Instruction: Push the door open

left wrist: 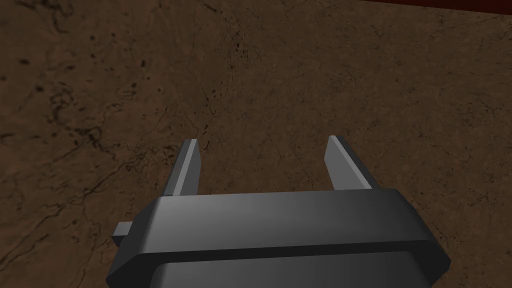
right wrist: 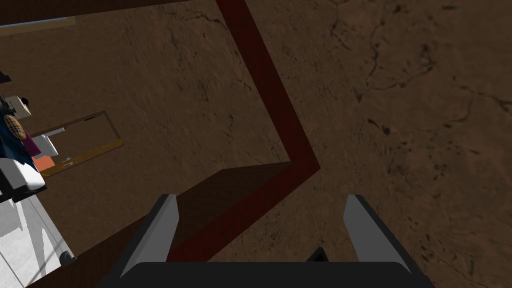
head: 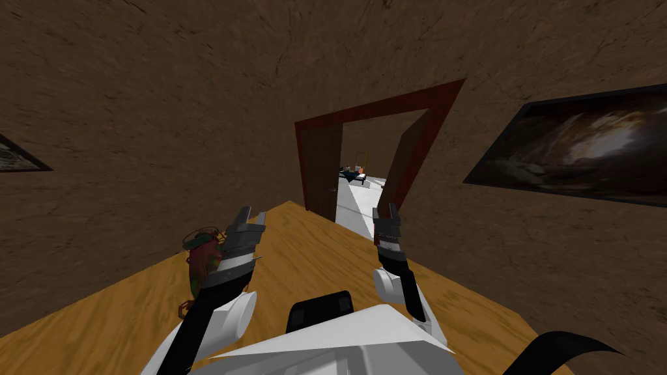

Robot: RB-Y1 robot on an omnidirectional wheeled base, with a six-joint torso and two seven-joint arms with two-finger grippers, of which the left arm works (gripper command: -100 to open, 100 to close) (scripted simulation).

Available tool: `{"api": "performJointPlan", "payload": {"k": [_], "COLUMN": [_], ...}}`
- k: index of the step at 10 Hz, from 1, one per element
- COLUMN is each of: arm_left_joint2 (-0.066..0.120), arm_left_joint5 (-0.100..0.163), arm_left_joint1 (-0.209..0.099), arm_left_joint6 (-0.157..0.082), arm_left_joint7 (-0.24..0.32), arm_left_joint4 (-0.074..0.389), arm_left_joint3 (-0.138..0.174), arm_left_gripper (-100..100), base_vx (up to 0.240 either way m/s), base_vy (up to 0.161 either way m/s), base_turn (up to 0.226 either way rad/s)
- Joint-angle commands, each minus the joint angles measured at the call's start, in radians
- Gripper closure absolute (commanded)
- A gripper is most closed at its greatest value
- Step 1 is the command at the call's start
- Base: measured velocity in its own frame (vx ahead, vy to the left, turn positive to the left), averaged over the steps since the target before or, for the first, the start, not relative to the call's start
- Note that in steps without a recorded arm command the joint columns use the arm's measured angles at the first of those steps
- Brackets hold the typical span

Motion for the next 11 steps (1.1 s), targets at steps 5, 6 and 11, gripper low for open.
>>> {"api": "performJointPlan", "payload": {"k": [5, 6, 11], "arm_left_joint2": [0.042, 0.05, 0.075], "arm_left_joint5": [-0.016, -0.02, -0.034], "arm_left_joint1": [-0.031, -0.037, -0.066], "arm_left_joint6": [-0.034, -0.041, -0.072], "arm_left_joint7": [0.017, 0.02, 0.035], "arm_left_joint4": [0.105, 0.128, 0.226], "arm_left_joint3": [-0.001, -0.001, -0.001], "arm_left_gripper": [-100, -100, -100], "base_vx": [0.142, 0.147, 0.14], "base_vy": [-0.009, -0.044, -0.022], "base_turn": [-0.061, -0.054, -0.058]}}
